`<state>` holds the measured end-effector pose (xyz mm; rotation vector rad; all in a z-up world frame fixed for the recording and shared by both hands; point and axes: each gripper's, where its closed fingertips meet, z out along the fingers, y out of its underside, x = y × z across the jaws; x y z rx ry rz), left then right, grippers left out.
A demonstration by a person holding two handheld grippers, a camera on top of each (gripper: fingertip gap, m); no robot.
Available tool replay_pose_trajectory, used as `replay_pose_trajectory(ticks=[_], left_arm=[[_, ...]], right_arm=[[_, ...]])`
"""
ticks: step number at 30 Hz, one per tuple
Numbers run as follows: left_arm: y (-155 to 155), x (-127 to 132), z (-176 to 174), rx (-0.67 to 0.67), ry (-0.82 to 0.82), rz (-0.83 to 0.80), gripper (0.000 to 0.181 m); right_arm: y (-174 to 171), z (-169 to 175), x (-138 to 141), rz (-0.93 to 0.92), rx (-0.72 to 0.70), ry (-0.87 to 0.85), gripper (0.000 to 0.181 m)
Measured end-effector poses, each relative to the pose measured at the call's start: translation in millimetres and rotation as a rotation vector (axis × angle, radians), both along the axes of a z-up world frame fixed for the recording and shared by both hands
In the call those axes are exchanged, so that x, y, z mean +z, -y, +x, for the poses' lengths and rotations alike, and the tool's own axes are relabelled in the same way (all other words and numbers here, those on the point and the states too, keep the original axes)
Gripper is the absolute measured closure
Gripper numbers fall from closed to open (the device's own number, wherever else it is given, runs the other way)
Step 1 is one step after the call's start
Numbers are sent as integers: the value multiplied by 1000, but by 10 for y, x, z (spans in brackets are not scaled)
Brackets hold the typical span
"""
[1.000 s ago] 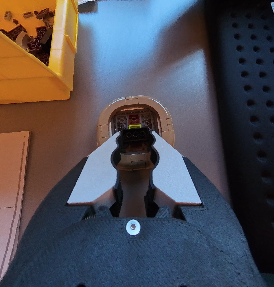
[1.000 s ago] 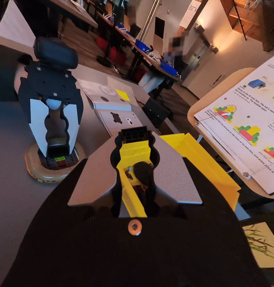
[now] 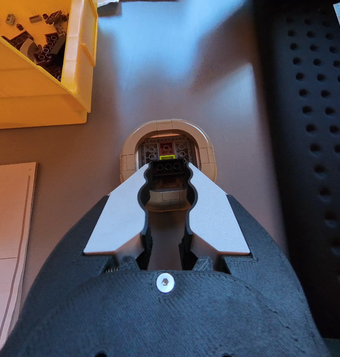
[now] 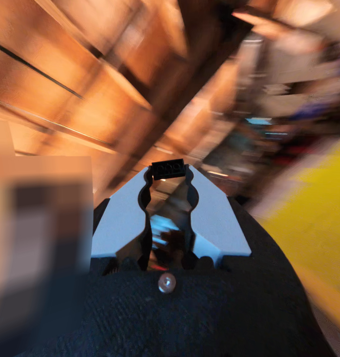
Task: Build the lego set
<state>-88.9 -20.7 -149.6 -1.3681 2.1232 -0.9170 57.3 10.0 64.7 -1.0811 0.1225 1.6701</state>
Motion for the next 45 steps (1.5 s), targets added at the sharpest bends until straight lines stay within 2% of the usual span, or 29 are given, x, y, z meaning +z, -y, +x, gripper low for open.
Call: replay_pose_trajectory(ticks=[2,3,4,5,7,8,11,12,15,17,20,25,26,31,37,42,45], left_arm=[[-1,0,0,0,0,2,148],[0,1,-1,0,-1,4,148],[-1,0,0,-1,-2,6,148],[0,0,0,-1,-1,7,148],[-1,1,-1,-2,-1,9,148],[-1,0,-1,-2,-2,11,148],[-6,-4,-8,-7,-5,35,148],[-10,-5,-14,-9,-6,44,148],[-22,-4,-31,-10,-11,51,148],[-26,-3,-36,-8,-14,50,148],[-30,-4,-37,-1,-25,59,147],[-37,-7,-26,15,-39,49,146],[-37,-8,-21,18,-40,48,146],[-36,-13,-9,25,-48,68,147],[-40,-13,-15,78,-120,7,148],[-31,12,-17,98,-135,-143,149],[48,81,-34,75,-163,-387,149]], right_arm=[[-360,119,-694,-180,-375,673,150],[-438,254,-854,-202,-523,914,149],[-478,320,-937,-204,-609,1081,149],[-505,325,-1000,-209,-642,1182,147],[-552,294,-1126,-234,-660,1287,119],[-560,268,-1189,-241,-648,1332,112],[-494,-15,-1151,-87,-559,1391,109],[-408,-239,-1111,24,-471,1392,112],[109,-1038,-1230,304,-30,1358,125],[235,-1268,-1491,277,123,1388,136],[271,-1417,-1844,212,245,1444,135],[230,-1519,-2064,171,309,1470,141],[234,-1521,-2117,175,322,1502,146],[208,-1505,-2145,208,287,1625,148],[223,-1502,-2157,193,295,1649,147],[225,-1506,-2158,204,289,1666,147],[241,-1512,-2160,209,302,1652,146]])
